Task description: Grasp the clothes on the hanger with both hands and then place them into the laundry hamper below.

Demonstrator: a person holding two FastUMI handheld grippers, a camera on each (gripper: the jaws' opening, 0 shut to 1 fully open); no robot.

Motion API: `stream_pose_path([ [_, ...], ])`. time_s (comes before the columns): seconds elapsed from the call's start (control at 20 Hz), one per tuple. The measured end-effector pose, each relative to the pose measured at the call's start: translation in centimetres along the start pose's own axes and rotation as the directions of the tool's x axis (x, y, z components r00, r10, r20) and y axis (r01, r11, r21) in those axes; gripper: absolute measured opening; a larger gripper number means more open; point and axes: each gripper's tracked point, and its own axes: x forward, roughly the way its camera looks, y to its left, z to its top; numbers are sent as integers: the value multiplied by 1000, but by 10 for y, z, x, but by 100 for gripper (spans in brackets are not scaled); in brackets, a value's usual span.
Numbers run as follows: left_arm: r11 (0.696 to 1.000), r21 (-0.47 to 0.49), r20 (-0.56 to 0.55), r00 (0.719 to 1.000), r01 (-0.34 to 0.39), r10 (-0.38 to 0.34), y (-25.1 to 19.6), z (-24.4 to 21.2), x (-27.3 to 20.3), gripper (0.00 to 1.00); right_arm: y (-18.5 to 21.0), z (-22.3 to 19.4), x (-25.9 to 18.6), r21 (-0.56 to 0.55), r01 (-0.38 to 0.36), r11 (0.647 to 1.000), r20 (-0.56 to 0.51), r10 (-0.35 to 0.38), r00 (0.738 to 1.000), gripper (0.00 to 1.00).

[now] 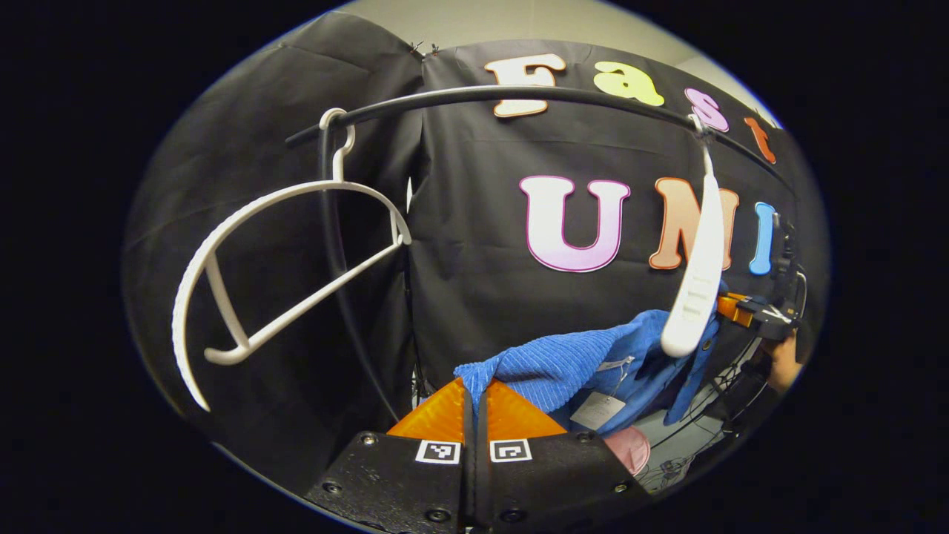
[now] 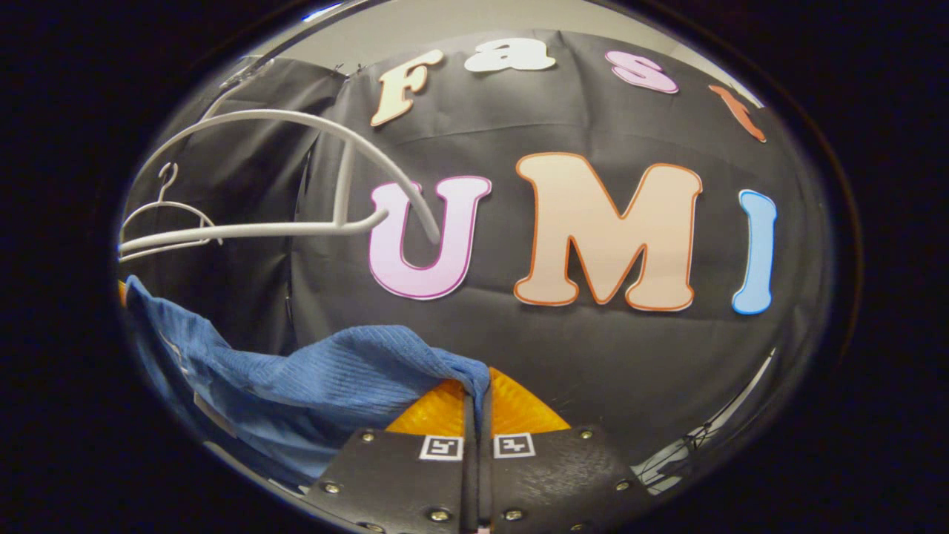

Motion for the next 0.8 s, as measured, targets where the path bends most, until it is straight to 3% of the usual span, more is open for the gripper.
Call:
stream_pose_path([
  [0.5, 999, -27, -65, 998, -29, 27, -39, -52, -28, 1, 9, -36, -77, 22, -75, 997, -52, 76, 996, 1],
  [0.8, 999, 18, -70, 996, 51, -49, -88, -68, -20, 1, 19, -39, -105, 62, -65, 996, -58, 69, 996, 1],
])
